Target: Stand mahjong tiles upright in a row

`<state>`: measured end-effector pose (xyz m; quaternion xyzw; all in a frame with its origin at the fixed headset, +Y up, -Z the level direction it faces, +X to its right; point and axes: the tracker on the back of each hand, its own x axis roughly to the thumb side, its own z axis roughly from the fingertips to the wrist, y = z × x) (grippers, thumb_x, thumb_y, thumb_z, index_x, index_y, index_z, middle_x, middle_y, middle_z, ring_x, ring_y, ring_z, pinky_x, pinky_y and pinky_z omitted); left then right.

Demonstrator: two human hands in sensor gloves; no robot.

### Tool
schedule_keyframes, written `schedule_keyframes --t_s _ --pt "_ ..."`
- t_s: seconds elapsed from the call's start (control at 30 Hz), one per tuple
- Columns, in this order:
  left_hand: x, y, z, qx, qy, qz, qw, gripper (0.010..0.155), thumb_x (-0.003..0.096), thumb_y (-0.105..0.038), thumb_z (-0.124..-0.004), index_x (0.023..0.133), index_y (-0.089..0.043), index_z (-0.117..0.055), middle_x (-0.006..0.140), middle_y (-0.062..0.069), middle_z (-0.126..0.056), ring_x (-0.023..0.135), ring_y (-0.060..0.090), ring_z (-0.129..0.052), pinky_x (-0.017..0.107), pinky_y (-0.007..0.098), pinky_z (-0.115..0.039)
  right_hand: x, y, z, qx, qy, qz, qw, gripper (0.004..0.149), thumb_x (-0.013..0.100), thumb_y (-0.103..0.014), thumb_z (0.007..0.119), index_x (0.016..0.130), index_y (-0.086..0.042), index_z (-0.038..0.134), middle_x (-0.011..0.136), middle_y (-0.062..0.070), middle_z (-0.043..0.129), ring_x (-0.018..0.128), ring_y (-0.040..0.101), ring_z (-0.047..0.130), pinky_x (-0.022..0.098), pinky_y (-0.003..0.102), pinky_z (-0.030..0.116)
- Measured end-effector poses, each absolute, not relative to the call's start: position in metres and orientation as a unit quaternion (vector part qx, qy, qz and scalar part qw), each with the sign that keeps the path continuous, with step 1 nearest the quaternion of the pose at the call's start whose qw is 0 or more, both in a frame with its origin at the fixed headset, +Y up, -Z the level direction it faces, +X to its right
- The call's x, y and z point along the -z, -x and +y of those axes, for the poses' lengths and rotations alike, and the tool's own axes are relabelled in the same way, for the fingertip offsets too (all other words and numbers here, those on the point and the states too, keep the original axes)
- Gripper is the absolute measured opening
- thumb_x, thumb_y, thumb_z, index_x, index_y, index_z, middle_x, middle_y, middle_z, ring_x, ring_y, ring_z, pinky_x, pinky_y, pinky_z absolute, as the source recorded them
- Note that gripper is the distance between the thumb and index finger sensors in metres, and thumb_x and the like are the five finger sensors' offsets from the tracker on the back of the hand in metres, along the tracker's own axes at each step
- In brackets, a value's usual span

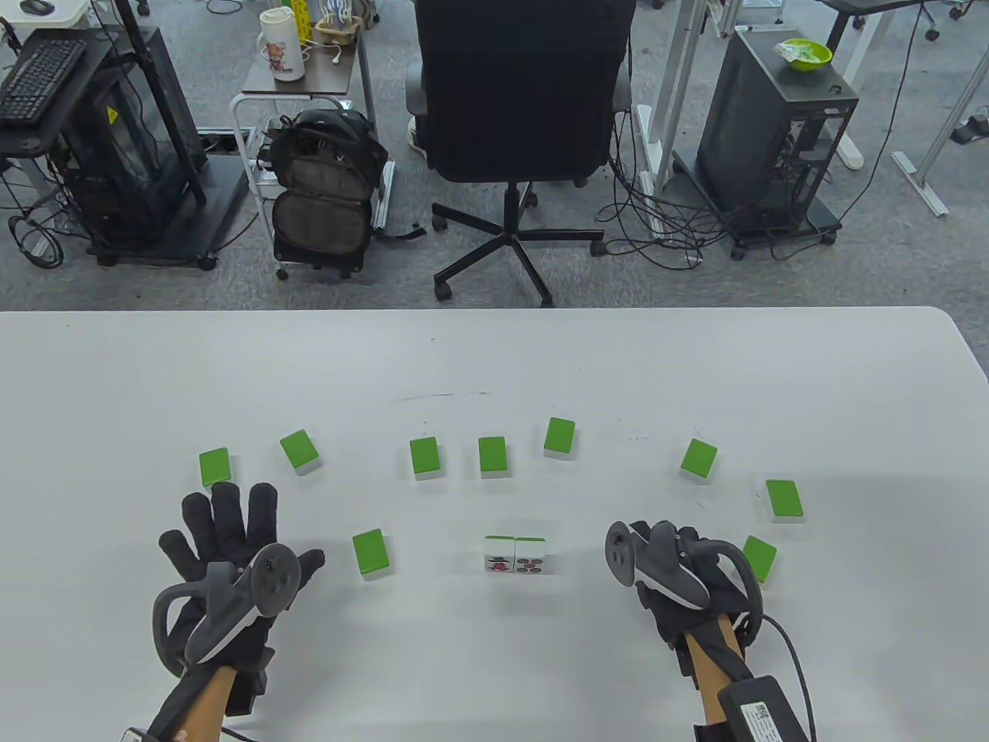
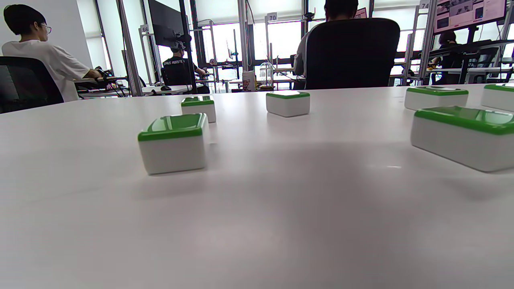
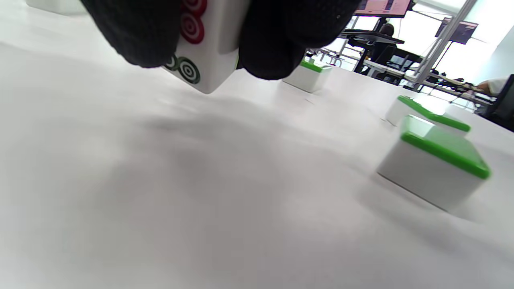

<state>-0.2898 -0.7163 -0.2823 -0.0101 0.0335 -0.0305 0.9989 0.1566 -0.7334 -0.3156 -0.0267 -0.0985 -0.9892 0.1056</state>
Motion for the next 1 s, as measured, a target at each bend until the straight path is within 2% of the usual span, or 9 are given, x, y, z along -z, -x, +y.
schedule_keyframes --t_s 0.2,0.43,0.63,1.0 --pt "0.282 0.290 -0.716 0.030 0.012 0.036 0.999 0.099 0.0602 -0.073 -0.051 0.118 -0.013 0.004 0.119 0.029 0.008 0.106 0.064 0.000 0.072 0.082 -0.015 0.323 -0.132 -0.719 0.989 0.085 -0.107 0.058 0.059 0.050 -0.041 0.077 0.097 -0.040 0.041 0.107 -0.002 0.065 0.081 0.026 0.084 0.066 0.038 0.074" --pt "0.282 0.290 -0.716 0.030 0.013 0.034 0.999 0.099 0.0603 -0.073 -0.051 0.118 -0.013 0.003 0.119 0.029 0.008 0.106 0.064 0.000 0.072 0.083 -0.015 0.340 -0.094 -0.724 0.975 0.134 -0.171 0.036 0.071 0.048 -0.040 0.079 0.102 -0.033 0.034 0.107 -0.006 0.065 0.083 0.026 0.083 0.068 0.038 0.073" --pt "0.282 0.290 -0.716 0.030 0.011 0.034 0.999 0.099 0.0603 -0.073 -0.051 0.118 -0.013 0.003 0.119 0.029 0.008 0.105 0.065 0.000 0.072 0.082 -0.015 0.345 -0.079 -0.730 0.971 0.139 -0.185 0.064 0.074 0.048 -0.039 0.080 0.104 -0.031 0.031 0.107 -0.007 0.065 0.083 0.025 0.083 0.068 0.038 0.073" --pt "0.282 0.290 -0.716 0.032 0.011 0.032 0.999 0.099 0.0603 -0.073 -0.051 0.118 -0.013 0.003 0.119 0.029 0.008 0.106 0.064 0.000 0.072 0.082 -0.015 0.349 -0.078 -0.738 0.967 0.139 -0.208 0.051 0.077 0.049 -0.038 0.080 0.105 -0.028 0.028 0.107 -0.006 0.065 0.083 0.026 0.083 0.068 0.037 0.073"
